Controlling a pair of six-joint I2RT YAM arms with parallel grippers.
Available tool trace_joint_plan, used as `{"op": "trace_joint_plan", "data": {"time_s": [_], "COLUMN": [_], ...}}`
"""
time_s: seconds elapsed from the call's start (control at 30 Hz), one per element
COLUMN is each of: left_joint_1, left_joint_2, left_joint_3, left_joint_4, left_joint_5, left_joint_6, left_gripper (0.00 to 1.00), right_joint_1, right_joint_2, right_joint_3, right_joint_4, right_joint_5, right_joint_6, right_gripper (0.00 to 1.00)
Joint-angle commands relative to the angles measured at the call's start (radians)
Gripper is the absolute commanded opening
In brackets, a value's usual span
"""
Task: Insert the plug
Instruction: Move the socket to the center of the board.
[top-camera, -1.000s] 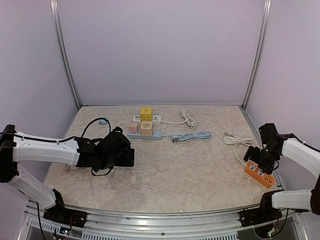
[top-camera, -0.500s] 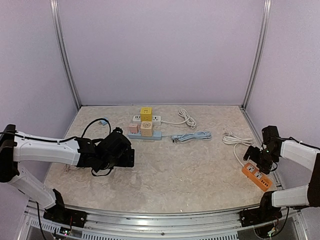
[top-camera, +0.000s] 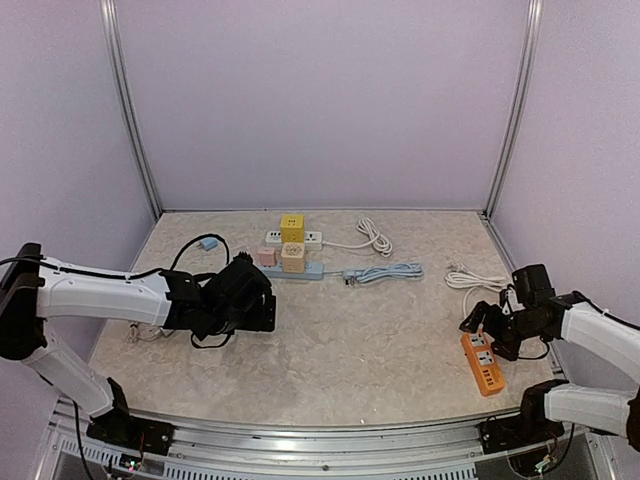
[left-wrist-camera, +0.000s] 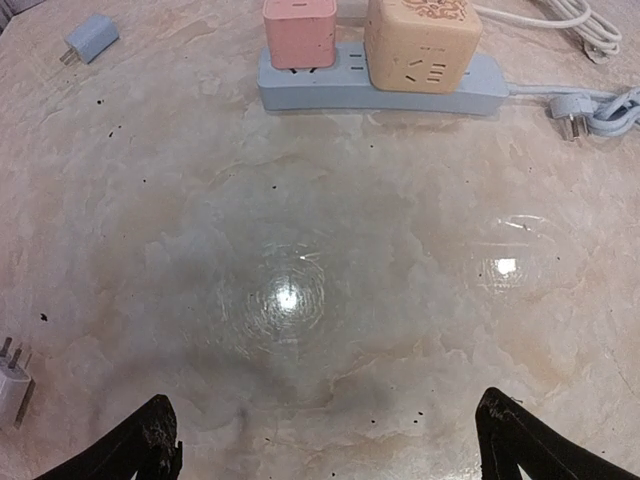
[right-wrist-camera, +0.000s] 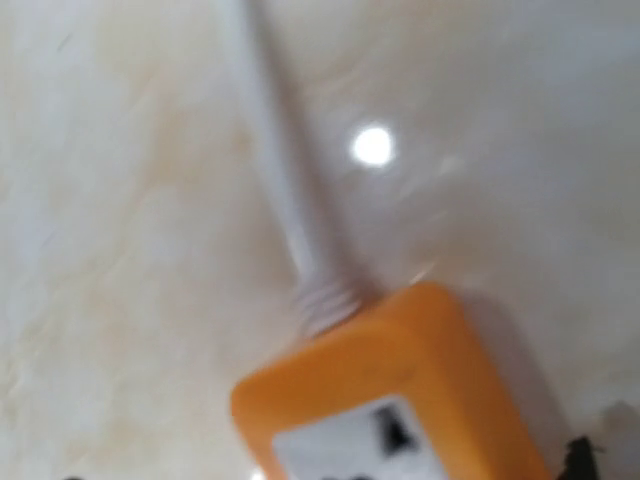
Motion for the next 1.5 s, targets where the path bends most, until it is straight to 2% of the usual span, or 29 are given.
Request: {"op": "trace_joint_plan", "data": {"time_s": [0.0,0.3,0.53,0.7,0.83,0.97,1.03,1.17,1.33,1.47], "left_joint_1": [-0.008,-0.021,-0.039,-0.049,-0.06,-0.053,-0.034,0.002,0.048,0.067], "left_joint_2": [0.033,0.064,0.09,0.1,0.094,0.121,0.162,0.299,0.448,0.568], "left_joint_3": [0.044,0.079,0.096,0.093,0.079,0.076,0.116,0.257,0.409,0.583], "left_joint_4": [-0.028,-0.05,-0.058,0.008,0.16,0.417,0.487,0.487,0.453,0.328], "left_joint_5": [0.013,0.011,0.003,0.012,0.081,0.285,0.415,0.669,0.92,0.969], "left_joint_6": [-0.004,-0.021,-0.032,0.022,0.158,0.405,0.497,0.639,0.691,0.713], "left_gripper": [0.99,0.99,0.99,0.99,0.99,0.99,0.99,0.99,0.99,0.99], "right_joint_1": [0.125,0.365,0.505,0.562,0.567,0.568,0.565,0.564,0.564,0.564], "right_joint_2": [-0.003,0.264,0.583,0.721,0.617,0.461,0.389,0.256,0.102,0.008], "right_joint_3": [-0.006,0.097,0.356,0.557,0.584,0.61,0.621,0.632,0.609,0.582], "right_joint_4": [0.021,0.203,0.285,0.232,0.163,0.018,-0.043,-0.13,-0.196,-0.219], "right_joint_5": [-0.012,0.024,0.035,0.055,0.113,0.217,0.275,0.353,0.396,0.405], "right_joint_6": [0.109,0.159,0.105,0.034,0.013,-0.027,-0.037,-0.042,-0.027,-0.014], "right_gripper": [1.0,1.0,1.0,1.0,1.0,1.0,1.0,1.0,1.0,1.0]}}
